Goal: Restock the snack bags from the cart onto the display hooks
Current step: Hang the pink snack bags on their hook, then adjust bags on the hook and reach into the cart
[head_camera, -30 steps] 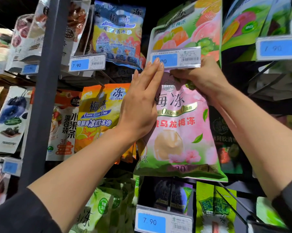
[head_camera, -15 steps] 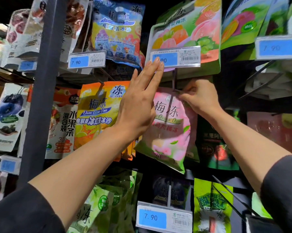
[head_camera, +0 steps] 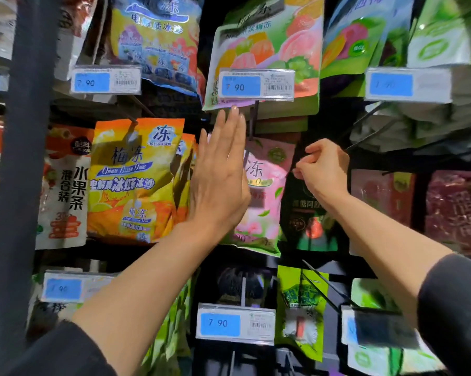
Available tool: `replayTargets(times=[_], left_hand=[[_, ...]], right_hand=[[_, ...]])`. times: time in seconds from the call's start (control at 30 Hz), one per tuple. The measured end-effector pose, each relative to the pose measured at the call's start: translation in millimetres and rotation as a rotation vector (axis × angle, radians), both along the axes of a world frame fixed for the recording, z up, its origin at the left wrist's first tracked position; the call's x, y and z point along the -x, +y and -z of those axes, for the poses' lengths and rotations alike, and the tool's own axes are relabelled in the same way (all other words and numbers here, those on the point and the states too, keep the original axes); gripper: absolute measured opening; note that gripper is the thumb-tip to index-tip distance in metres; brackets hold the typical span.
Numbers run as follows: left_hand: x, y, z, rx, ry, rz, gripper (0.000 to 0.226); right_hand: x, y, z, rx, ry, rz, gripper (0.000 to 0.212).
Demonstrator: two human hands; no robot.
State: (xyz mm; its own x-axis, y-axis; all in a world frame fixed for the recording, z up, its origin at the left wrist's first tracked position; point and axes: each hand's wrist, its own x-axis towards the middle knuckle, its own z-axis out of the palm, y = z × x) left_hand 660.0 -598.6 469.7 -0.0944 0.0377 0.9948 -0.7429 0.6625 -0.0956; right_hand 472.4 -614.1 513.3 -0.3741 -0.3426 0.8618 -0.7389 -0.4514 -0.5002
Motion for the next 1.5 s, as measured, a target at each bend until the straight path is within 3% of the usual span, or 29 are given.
replayTargets(times=[0.2,0.43,0.73,0.9,1.03,1.23,1.37,1.5], left_hand=[[53.7,46.6,51.0,-0.187,-0.169,0.068,0.061],[213.9,151.6,111.6,-0.409,-0.228,0.44,0.054],[491.1,331.7,284.2,-0.842,-0.583,0.933,0.065],[567.7,417.3,380.2,-1.074,-0.806,1.069,0.061],[600.6,440.8,442.5,-1.162,-0.948,1.032,0.065],[629.3,408.3,514.8,-1.338,-0.805,0.866,0.064],[651.5,370.4,520.0,-1.52,-0.601,0.706,0.075],[670.6,343.9,531.7,-1.639,-0.497,0.772,0.073]], right_hand=[[41.5,68.0,31.2,-0.108,0.063,-0.013,0.026],[187.3,205.8,102.9,-0.21,0.158,0.241,0.023],[428.5,457.0,314.3,-0.633,-0.206,0.699,0.022],[486.1,577.5,423.8,-0.879,-0.457,0.87,0.03],[501.7,645.6,481.1,-0.993,-0.575,0.996,0.029],[515.0,651.6,523.0,-1.017,-0.646,1.022,0.023],[535.3,593.7,529.4,-0.982,-0.707,0.852,0.029],[557.8,517.6,530.8,-0.849,-0.863,0.58,0.051]])
